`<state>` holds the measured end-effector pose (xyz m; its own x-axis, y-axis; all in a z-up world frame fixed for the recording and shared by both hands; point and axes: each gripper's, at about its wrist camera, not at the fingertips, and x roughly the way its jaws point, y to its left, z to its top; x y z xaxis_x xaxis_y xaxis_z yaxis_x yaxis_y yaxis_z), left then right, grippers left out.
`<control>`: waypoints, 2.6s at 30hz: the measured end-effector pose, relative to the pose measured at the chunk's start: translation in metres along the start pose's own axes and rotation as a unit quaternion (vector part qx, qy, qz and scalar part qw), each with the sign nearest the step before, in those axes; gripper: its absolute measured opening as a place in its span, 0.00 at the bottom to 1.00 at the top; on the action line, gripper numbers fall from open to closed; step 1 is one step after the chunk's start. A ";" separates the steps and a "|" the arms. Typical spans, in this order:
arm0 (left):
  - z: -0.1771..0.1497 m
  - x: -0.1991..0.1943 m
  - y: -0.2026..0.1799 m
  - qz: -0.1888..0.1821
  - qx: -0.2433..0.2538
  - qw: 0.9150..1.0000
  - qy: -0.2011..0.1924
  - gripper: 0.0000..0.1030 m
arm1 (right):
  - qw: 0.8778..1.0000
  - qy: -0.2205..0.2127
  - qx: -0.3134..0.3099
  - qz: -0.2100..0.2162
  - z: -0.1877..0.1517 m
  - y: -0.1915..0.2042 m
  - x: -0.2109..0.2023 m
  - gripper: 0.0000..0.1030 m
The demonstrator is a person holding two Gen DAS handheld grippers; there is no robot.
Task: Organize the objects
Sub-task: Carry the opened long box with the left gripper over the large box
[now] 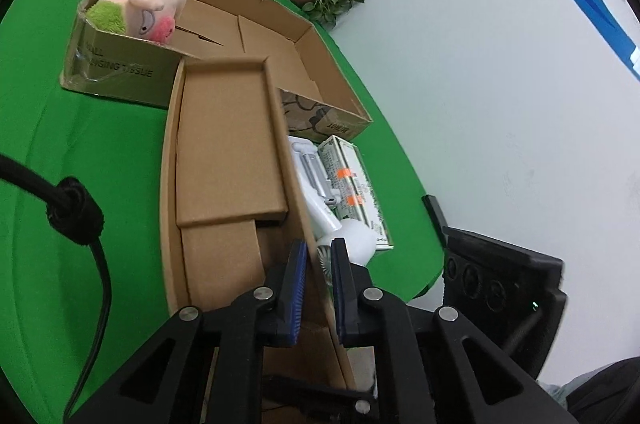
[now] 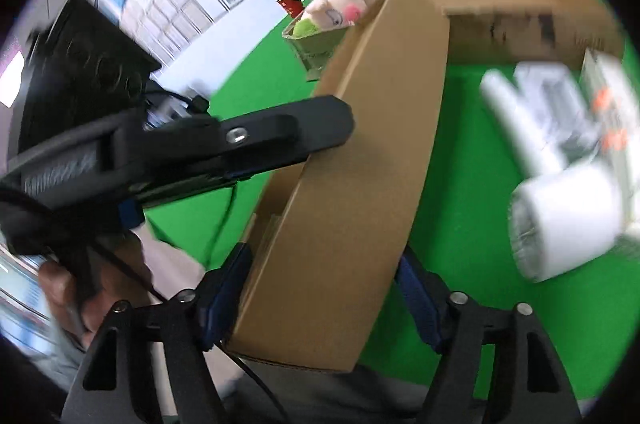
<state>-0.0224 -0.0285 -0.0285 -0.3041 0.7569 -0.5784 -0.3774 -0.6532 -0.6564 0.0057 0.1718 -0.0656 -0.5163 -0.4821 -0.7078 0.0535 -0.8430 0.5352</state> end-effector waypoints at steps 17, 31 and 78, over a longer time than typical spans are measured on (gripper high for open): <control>-0.008 0.035 0.014 0.119 0.021 0.993 0.008 0.36 | 0.990 -0.023 -0.057 -0.131 -0.002 0.000 -0.009 0.33; -0.037 0.030 0.022 0.144 0.001 0.988 0.049 0.27 | 0.985 -0.025 -0.083 -0.150 -0.009 0.007 -0.011 0.32; 0.141 -0.020 -0.148 0.225 0.202 0.944 -0.134 0.18 | 0.928 -0.272 -0.152 -0.206 0.137 0.061 -0.105 0.14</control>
<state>-0.0833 0.0554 0.1486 -0.7035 0.4168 -0.5756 -0.4431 -0.8905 -0.1032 -0.0536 0.2039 0.1041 -0.8970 0.0169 -0.4416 -0.0473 -0.9972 0.0581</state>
